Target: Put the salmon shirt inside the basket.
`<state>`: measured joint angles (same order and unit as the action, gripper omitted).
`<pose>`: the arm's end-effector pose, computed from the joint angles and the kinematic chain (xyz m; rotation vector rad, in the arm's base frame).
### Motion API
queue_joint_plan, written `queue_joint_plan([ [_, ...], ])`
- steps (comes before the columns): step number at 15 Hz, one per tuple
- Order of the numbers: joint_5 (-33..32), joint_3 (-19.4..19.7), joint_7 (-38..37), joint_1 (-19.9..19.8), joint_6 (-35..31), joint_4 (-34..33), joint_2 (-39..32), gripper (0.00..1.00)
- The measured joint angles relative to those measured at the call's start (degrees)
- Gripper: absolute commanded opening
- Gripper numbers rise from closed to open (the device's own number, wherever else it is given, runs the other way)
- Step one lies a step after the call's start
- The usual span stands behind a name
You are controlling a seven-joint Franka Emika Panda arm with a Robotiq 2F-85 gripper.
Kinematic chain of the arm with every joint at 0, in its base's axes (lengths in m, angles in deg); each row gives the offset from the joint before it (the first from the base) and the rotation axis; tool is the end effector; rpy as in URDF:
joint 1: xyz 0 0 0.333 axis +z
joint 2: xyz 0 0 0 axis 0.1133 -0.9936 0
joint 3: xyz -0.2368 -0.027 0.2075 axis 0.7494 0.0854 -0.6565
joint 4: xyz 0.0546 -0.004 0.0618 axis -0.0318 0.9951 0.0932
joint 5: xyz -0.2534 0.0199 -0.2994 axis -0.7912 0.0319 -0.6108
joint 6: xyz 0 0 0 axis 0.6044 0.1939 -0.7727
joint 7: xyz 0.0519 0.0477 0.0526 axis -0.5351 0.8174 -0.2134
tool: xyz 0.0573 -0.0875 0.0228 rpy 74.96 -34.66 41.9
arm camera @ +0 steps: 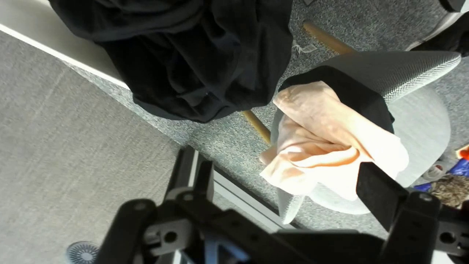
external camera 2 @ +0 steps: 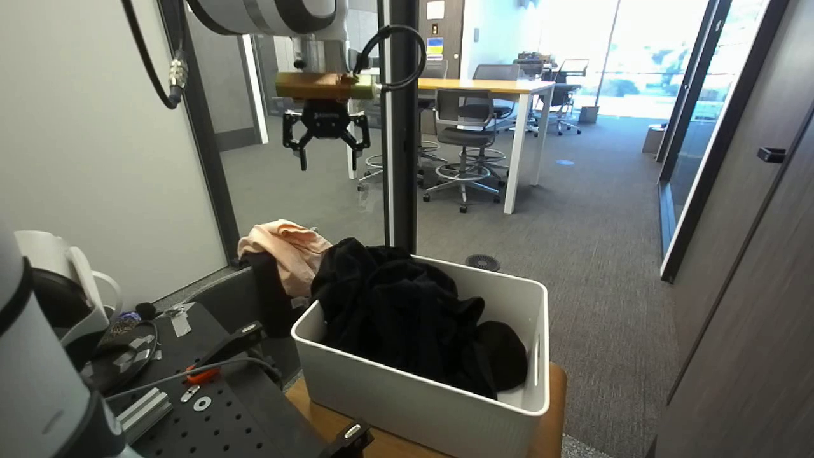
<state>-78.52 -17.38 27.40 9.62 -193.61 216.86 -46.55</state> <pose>0.4409 0.2193 0.3355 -2.7728 -1.3462 -0.1011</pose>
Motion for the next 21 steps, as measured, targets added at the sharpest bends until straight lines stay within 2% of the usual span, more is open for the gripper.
queue_joint_plan([
  [5, 6.75, -3.02, 17.17, -0.04, -3.28, -2.54, -9.00, 1.00],
  [10, 6.28, -7.37, 28.46, -0.55, -3.19, -6.19, -17.32, 1.00],
  [14, 1.49, -8.75, 33.00, -0.77, -3.10, -7.80, -22.26, 1.00],
  [21, -11.15, -8.65, 32.80, -0.32, -1.26, -11.48, -29.81, 1.00],
])
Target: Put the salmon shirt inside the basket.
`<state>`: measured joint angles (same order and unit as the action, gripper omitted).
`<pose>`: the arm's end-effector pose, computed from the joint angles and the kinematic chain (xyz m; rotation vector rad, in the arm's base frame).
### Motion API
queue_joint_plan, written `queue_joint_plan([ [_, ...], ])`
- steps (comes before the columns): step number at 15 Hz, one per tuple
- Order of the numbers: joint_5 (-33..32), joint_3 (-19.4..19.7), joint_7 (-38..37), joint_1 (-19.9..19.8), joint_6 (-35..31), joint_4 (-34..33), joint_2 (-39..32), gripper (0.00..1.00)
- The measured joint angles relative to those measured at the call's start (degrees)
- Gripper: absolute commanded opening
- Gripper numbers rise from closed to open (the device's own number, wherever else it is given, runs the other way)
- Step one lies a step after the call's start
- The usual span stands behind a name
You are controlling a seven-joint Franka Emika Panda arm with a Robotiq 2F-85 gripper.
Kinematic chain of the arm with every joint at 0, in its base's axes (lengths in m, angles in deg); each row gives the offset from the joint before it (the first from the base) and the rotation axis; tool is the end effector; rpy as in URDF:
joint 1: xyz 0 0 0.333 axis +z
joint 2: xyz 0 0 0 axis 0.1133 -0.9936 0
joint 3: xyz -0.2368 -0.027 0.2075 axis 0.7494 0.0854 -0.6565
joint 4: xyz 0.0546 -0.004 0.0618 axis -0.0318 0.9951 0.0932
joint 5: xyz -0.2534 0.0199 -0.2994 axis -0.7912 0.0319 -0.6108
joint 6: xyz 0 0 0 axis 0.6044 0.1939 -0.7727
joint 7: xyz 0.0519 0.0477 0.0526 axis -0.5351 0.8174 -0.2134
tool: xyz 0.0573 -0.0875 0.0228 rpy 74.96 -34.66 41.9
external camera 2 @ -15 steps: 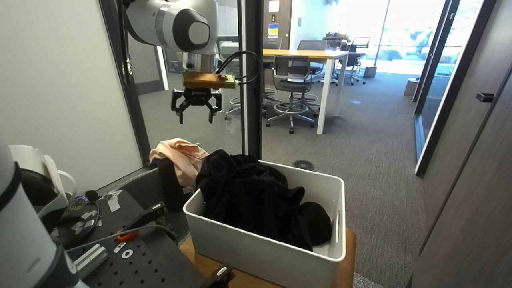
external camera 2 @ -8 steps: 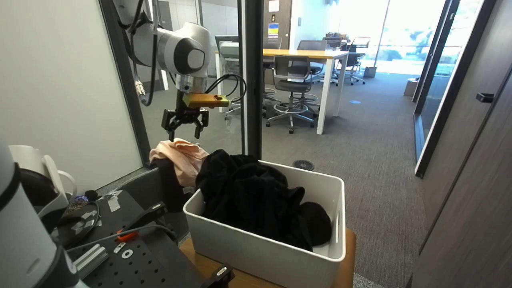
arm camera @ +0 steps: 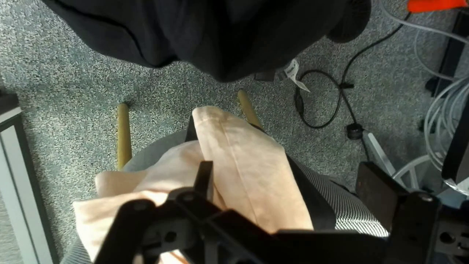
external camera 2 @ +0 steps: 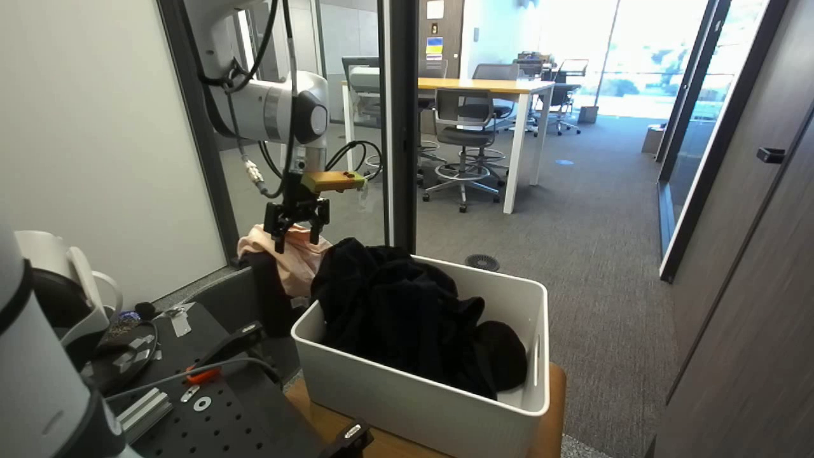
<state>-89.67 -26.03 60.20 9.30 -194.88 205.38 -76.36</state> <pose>0.4296 0.3077 0.1572 -1.9076 -2.2969 0.2593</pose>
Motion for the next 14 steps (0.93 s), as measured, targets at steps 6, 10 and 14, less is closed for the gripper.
queue_joint_plan([
  [6, -1.09, -1.42, -0.07, 1.82, 4.88, -6.33, -4.19, 1.00],
  [10, -1.10, -2.55, -0.07, 3.05, 9.36, -10.14, -6.11, 1.00],
  [14, -0.38, -3.16, -1.53, 3.38, 12.28, -12.45, -7.80, 1.00],
])
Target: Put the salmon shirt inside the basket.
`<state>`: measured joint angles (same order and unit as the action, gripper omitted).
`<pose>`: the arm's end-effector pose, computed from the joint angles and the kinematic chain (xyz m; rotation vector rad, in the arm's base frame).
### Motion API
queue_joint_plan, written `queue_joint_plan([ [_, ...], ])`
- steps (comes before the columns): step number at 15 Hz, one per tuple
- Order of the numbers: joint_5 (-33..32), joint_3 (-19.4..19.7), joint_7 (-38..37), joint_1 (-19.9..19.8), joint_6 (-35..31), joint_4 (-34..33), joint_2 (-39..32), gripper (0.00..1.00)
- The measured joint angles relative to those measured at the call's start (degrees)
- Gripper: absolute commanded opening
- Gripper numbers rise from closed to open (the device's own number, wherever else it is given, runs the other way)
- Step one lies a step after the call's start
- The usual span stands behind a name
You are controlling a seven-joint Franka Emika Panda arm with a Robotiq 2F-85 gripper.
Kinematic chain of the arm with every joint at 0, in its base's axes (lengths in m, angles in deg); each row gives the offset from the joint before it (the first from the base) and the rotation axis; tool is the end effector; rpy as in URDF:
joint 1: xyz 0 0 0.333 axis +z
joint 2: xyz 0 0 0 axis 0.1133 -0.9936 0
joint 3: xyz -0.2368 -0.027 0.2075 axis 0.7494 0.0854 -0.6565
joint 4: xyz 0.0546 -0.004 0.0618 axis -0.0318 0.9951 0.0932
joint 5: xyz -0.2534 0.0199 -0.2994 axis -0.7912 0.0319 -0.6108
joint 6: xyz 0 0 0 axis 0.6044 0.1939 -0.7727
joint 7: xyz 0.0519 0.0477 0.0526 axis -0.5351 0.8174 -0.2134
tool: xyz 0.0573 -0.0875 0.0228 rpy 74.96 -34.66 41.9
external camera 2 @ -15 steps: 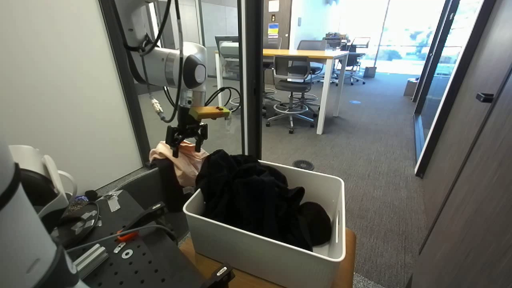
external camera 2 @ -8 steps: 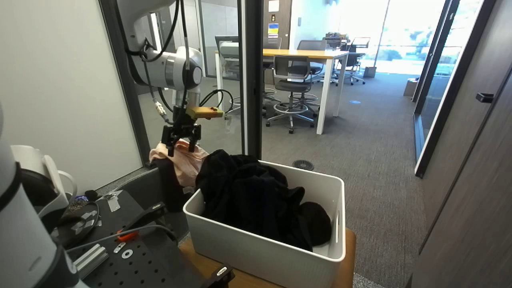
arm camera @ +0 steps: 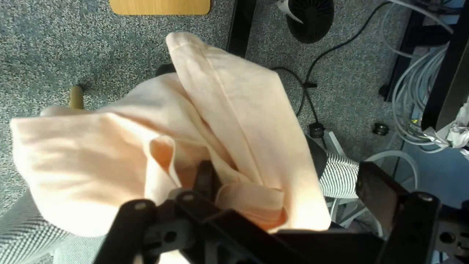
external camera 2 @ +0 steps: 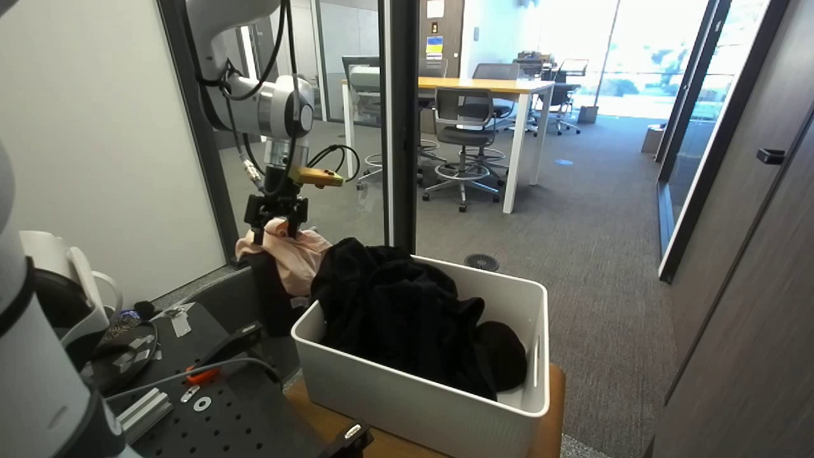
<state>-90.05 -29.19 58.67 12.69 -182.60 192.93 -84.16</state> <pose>0.4281 0.3764 0.1493 -1.7717 -2.3012 0.4173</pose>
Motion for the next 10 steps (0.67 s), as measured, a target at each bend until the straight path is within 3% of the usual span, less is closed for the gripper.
queue_joint_plan([
  [10, 1.23, -0.57, -3.17, 0.12, 4.58, -4.24, -2.65, 1.00],
])
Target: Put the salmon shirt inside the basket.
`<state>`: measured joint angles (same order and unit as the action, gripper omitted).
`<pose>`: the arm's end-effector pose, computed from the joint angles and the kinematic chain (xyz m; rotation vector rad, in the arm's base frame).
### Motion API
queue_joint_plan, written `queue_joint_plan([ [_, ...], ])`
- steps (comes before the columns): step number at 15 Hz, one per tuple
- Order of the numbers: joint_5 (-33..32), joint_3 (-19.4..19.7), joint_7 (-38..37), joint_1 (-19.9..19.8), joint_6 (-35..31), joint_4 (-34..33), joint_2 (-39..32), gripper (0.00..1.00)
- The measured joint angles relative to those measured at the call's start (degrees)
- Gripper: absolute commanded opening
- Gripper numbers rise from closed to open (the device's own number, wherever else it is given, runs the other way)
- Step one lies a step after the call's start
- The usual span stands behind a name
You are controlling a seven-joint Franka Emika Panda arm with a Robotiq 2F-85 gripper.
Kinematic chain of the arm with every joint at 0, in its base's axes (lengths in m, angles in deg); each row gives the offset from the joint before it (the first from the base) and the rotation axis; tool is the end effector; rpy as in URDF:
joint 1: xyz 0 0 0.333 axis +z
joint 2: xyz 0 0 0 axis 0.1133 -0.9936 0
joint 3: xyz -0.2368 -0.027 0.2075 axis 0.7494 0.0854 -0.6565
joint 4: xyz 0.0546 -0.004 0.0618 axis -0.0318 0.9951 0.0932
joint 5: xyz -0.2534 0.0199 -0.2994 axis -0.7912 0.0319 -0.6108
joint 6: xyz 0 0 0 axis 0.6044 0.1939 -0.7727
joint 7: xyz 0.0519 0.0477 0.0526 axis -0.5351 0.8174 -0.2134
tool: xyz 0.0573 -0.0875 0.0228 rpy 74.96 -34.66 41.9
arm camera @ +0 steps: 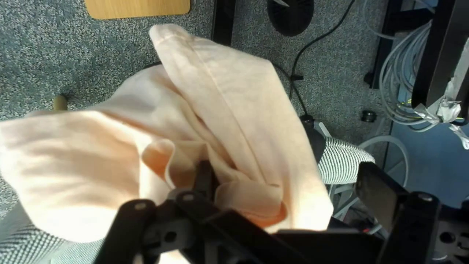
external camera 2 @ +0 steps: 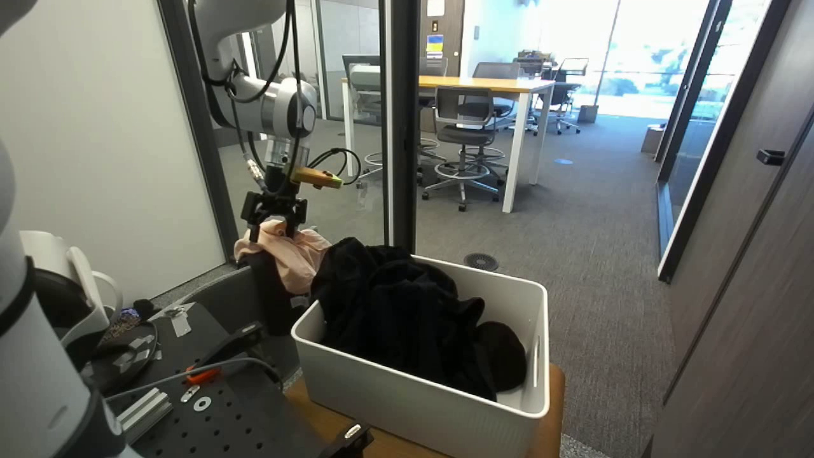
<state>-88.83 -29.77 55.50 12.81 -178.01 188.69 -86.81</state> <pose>0.4340 0.3870 0.1460 -1.8182 -2.2113 0.4854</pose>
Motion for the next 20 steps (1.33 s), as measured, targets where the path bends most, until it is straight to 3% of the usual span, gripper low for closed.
queue_joint_plan([
  [10, 0.00, -0.01, -0.06, 0.37, 1.78, -1.75, -1.09, 1.00],
  [11, 0.00, -0.01, -0.06, 0.42, 1.89, -1.85, -1.16, 0.75],
  [12, 0.00, -0.01, -0.06, 0.46, 2.00, -1.93, -1.20, 0.74],
  [20, -0.01, -0.01, -0.06, 0.53, 2.25, -2.98, -1.50, 0.13],
])
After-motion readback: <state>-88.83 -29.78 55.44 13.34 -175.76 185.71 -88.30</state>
